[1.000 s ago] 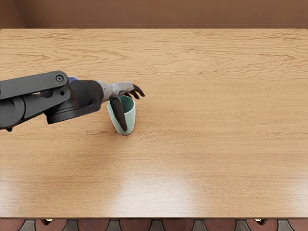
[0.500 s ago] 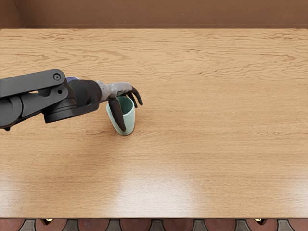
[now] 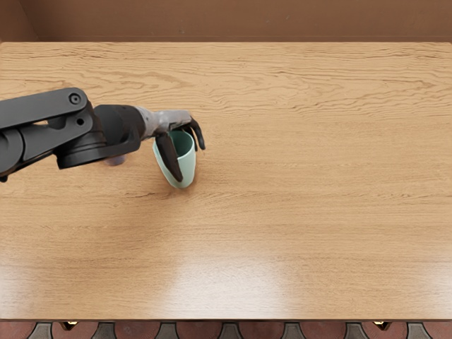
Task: Pick up cup and place in cup with left hand
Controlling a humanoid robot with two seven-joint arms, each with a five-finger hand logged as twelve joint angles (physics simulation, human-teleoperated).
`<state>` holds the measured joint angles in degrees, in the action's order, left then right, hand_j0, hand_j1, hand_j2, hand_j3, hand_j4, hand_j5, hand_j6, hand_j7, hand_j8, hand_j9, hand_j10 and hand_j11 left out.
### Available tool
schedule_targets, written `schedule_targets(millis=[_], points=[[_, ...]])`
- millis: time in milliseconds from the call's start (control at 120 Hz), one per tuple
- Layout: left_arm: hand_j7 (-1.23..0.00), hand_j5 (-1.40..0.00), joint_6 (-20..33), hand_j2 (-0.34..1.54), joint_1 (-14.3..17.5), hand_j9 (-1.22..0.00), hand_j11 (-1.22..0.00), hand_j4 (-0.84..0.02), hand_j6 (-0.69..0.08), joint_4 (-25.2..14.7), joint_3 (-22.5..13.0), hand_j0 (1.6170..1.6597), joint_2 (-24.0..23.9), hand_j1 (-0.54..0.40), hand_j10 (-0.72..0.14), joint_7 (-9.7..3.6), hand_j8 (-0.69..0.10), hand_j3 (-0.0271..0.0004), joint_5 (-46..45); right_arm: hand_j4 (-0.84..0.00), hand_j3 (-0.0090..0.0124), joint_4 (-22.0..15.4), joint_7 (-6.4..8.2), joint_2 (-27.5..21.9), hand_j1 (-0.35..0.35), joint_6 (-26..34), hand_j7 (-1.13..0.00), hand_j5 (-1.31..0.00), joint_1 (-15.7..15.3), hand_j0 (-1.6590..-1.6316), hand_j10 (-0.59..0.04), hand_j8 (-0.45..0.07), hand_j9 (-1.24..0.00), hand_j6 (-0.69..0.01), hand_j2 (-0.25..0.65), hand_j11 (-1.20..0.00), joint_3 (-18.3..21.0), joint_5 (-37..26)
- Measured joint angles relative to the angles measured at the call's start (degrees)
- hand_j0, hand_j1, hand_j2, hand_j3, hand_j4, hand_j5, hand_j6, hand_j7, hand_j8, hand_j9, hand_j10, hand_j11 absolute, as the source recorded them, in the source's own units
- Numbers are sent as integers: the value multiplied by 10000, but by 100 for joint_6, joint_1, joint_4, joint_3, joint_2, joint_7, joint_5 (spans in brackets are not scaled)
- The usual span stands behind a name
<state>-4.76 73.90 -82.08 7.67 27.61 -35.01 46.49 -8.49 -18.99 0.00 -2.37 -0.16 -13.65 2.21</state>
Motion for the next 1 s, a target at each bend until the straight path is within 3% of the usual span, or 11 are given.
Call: schedule_targets(millis=[108,200,258,383,425,458,483,525,575,658,1000], points=[[-8110,-8466,-76,473,277,-8251,-8298,-5797,-4173,0,-8,16488,109,-346,-2584,-3,-2485,0,-180,0,0,0,0,0,-3491,0,0,0,3,-16581,1,0,0,-1,0,0,1,0],[-8284,-8726,-152,948,496,-8281,-8206,-5759,-3048,2,-20,16523,276,-1794,-1707,-4,-1393,0,-314,0,0,0,0,0,-3491,0,0,0,5,-16581,2,1,0,0,0,0,2,-1],[-8178,-8599,-196,749,532,-8190,-8231,-5896,-3038,2,-17,16527,294,-1977,-1513,-1,-1338,0,-380,0,0,-1,0,0,-3491,0,0,0,6,-16581,2,1,0,0,0,0,2,-1],[-8315,-8624,-272,520,819,-8253,-8339,-5957,-3385,0,-29,16512,381,-2030,-1272,-2,-1422,0,-583,0,0,-3,0,0,-3491,0,0,0,7,-16581,2,1,0,0,0,0,2,-1],[-8500,-9077,-328,249,919,-8260,-8381,-5668,-3103,-1,-43,16500,433,-1293,-1215,-1,-1303,0,-694,0,0,-3,-1,0,-3491,0,0,0,6,-16581,3,2,0,1,1,0,2,-1],[-8686,-9405,-367,60,967,-8254,-8429,-5475,-3132,0,-50,16492,501,-641,-1850,1,-1525,0,-753,0,0,-3,-1,0,-3491,0,0,1,7,-16581,4,3,0,2,1,0,2,-1],[-9136,-9770,-402,-22,986,-8130,-8462,-5234,-2692,-2,-55,16495,560,-283,-1558,0,-1152,0,-826,0,0,-3,-1,0,-3490,0,0,1,7,-16581,4,3,0,2,1,0,2,-1],[-8924,-9573,-429,585,1076,-8125,-8420,-5379,-3966,-3,-55,16512,650,-741,-2204,0,-1974,0,-880,0,0,-3,0,0,-3490,0,0,0,6,-16581,3,2,0,2,1,0,2,-1],[-8764,-9288,-468,1644,1100,-8132,-8372,-5590,-4430,-5,-54,16521,713,-987,-2681,-2,-2431,0,-917,-1,0,-4,0,0,-3491,0,0,0,7,-16581,3,2,0,1,1,0,2,-1],[-8694,-9107,-517,2846,1100,-8243,-8347,-5766,-4759,-8,-55,16533,772,-1291,-2818,-3,-2909,0,-977,-1,0,-4,0,0,-3491,0,0,0,7,-16581,2,1,0,0,0,0,2,-1],[-8839,-8845,-814,5186,1434,-8454,-8406,-6176,-5539,-10,-57,16563,1339,-2108,-3124,-2,-3090,0,-1191,0,0,-4,-1,0,-3490,0,0,0,7,-16581,0,0,0,0,0,0,3,-9]])
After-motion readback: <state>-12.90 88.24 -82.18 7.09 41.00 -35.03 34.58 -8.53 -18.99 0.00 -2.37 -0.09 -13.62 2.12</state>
